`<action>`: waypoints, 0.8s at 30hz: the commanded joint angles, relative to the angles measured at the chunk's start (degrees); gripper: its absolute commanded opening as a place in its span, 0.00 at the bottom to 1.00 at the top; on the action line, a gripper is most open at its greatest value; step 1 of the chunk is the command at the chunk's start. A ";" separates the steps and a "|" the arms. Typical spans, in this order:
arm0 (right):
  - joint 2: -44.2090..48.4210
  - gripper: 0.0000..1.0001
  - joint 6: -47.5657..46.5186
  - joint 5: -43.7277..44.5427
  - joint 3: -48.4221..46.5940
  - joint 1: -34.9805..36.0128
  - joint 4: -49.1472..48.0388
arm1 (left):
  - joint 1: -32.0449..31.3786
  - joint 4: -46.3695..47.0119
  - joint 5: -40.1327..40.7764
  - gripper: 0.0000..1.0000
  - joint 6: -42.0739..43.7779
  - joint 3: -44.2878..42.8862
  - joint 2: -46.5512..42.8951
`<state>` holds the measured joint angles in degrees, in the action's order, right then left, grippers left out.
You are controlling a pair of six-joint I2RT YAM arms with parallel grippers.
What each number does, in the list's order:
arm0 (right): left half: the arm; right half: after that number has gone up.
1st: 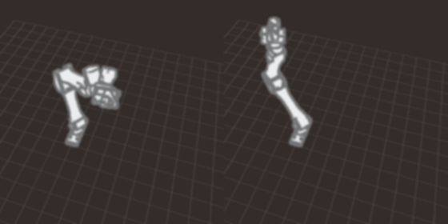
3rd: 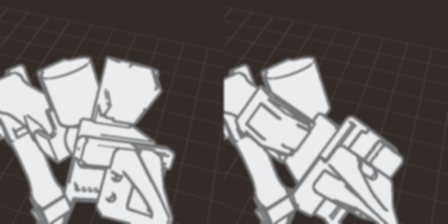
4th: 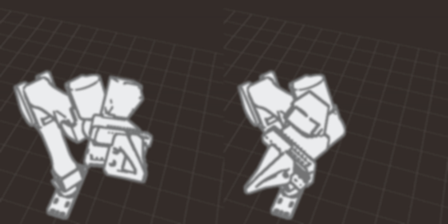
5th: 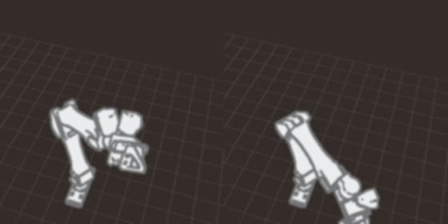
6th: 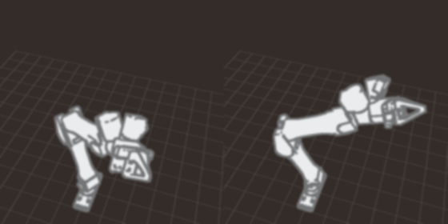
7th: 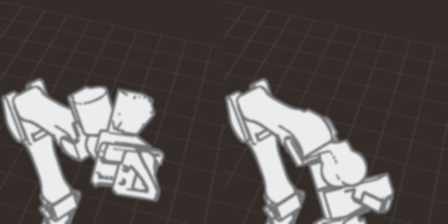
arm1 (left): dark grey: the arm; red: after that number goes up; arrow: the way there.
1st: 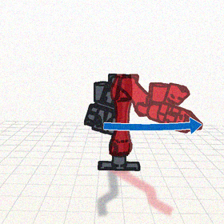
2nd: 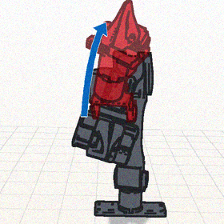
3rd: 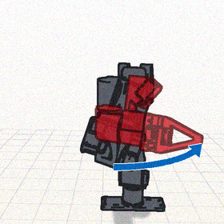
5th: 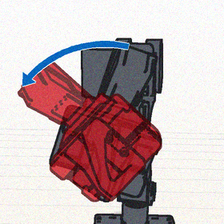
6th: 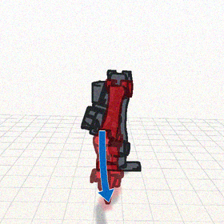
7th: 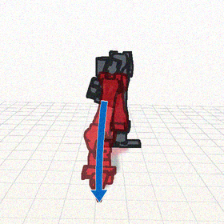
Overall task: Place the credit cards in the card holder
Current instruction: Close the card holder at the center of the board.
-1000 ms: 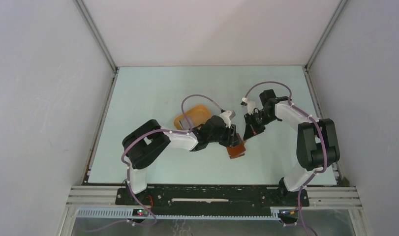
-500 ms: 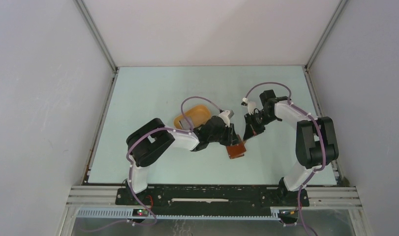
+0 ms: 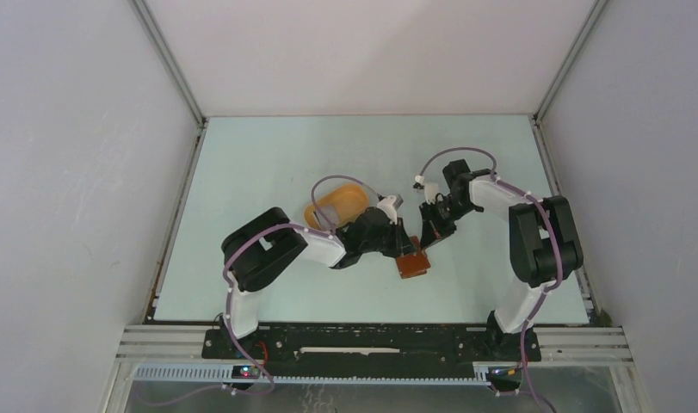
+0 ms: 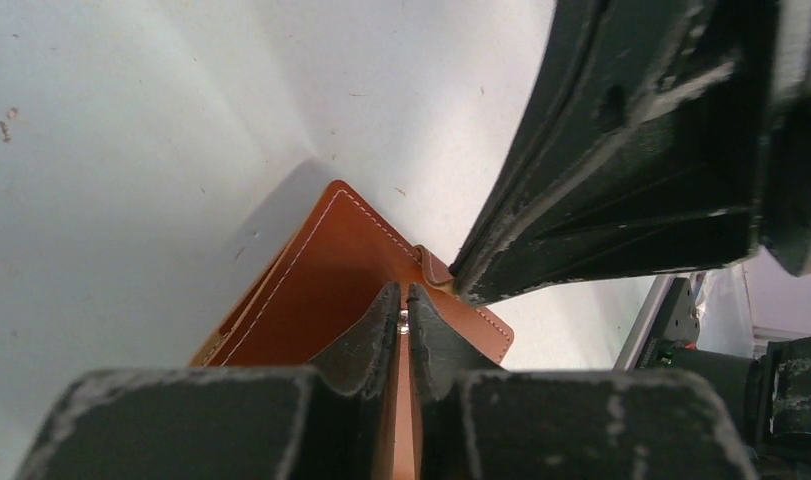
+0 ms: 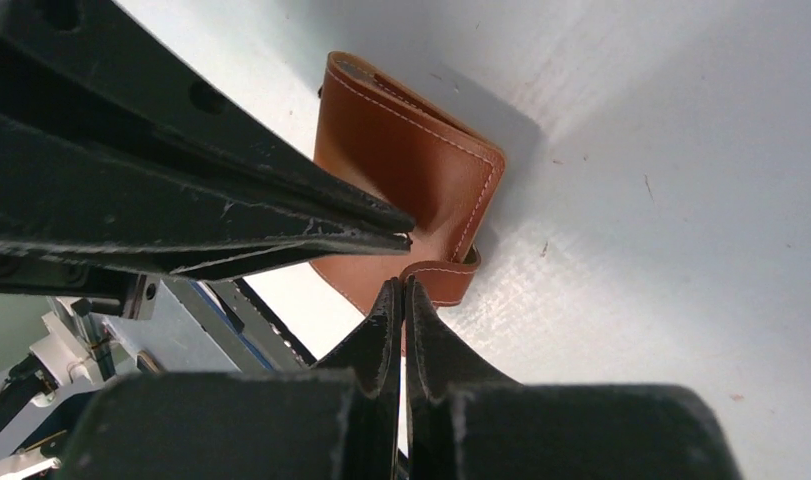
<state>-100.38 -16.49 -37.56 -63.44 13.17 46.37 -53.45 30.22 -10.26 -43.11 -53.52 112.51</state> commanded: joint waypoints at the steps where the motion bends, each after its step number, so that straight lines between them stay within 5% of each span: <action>1: -1.98 0.00 1.78 2.23 -1.70 2.03 -1.72 | 0.41 2.56 0.88 0.11 -2.85 4.18 -2.71; 14: -2.93 0.00 2.79 5.50 -1.75 4.40 -3.52 | 0.45 1.97 2.57 0.17 -3.22 10.98 -9.40; 24: -2.85 0.15 2.08 2.96 -2.34 4.93 -1.41 | -0.58 4.67 3.07 0.17 -4.87 12.04 -8.31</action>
<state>-103.28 -14.39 -33.56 -64.25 17.65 45.15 -53.56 32.32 -8.49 -46.83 -42.85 104.31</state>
